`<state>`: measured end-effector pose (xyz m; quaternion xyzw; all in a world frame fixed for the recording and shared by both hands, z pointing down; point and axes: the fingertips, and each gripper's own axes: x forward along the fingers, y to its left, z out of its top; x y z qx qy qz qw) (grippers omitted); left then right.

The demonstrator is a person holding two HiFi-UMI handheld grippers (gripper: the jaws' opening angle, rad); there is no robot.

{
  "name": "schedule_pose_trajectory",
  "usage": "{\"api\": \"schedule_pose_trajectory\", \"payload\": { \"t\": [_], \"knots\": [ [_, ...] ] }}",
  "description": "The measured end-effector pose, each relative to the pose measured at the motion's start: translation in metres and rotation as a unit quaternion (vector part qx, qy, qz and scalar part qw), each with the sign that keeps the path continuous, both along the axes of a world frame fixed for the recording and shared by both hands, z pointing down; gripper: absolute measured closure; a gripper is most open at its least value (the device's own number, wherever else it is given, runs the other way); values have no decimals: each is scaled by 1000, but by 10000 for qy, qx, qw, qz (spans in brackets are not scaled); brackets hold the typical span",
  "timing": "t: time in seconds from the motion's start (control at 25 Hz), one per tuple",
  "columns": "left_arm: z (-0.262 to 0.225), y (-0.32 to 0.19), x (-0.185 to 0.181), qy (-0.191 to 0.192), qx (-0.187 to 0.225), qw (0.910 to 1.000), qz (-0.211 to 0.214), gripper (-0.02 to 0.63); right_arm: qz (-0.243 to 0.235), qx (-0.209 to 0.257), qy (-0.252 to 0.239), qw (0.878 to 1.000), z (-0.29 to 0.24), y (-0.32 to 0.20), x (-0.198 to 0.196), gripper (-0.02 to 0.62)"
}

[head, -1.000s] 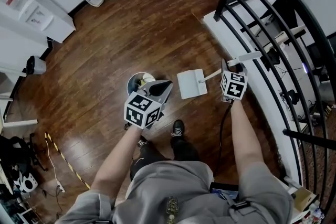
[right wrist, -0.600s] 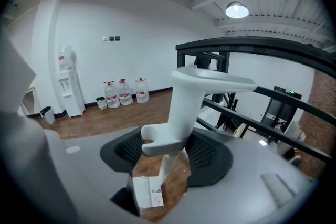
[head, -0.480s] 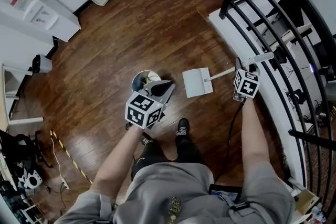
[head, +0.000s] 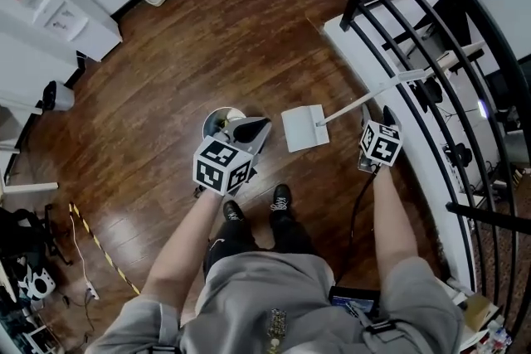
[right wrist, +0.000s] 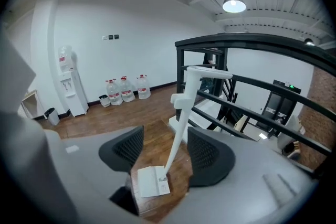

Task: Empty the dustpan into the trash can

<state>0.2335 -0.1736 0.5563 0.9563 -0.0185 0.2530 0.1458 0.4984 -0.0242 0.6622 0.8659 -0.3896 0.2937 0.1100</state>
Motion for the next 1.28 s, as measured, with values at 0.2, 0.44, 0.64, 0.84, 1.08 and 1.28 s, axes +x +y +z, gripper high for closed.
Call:
{"api": "schedule_pose_trajectory", "payload": {
  "t": [0.2, 0.44, 0.64, 0.84, 1.08, 1.28],
  "knots": [
    [-21, -5, -14, 328, 46, 9994, -37, 601, -450, 472, 405, 9970, -56, -27, -59, 535],
    [-64, -26, -51, 741, 213, 9970, -93, 601, -1396, 1373, 721, 9780, -177, -97, -147, 595],
    [-118, -48, -80, 1204, 450, 9915, -197, 601, -2016, 2224, 958, 9491, -273, -142, -218, 595],
    [-163, -56, -106, 1670, 494, 9843, -285, 601, -2397, 2610, 877, 9310, -306, -163, -272, 595],
    [-182, -65, -127, 1807, 515, 9815, -364, 601, -2891, 2582, 881, 9176, -320, -184, -311, 595],
    [-183, -75, -144, 1811, 497, 9814, -396, 601, -3003, 2572, 905, 9140, -325, -197, -332, 595]
  ]
}}
